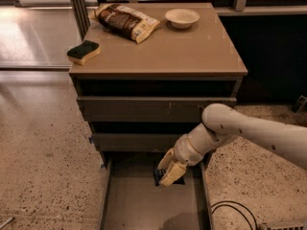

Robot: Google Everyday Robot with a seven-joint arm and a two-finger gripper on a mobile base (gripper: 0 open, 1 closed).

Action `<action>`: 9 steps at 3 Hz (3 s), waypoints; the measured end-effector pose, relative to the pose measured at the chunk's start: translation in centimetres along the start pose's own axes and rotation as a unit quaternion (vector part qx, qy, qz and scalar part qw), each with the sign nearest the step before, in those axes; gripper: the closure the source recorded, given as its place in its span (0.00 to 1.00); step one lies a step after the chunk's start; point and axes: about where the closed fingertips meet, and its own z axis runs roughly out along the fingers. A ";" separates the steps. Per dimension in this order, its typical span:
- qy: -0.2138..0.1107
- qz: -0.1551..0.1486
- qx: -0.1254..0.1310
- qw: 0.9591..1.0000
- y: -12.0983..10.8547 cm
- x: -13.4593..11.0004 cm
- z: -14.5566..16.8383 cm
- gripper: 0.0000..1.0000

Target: Place rxbar blueberry into bottom drawer

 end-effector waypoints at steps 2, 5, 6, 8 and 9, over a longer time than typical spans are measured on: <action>0.086 0.075 0.073 0.991 -2.0 5.4 3.9 1.00; 0.079 0.103 0.074 0.989 -3.8 8.6 8.0 1.00; 0.095 0.113 0.072 0.986 -5.9 11.1 12.1 1.00; 0.118 0.132 0.078 0.981 -9.2 15.6 19.9 1.00; 0.115 0.134 0.074 0.982 -9.1 16.0 20.5 1.00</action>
Offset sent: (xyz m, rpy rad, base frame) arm 0.0086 -0.0194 -0.1164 -0.3081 -0.0001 -0.2327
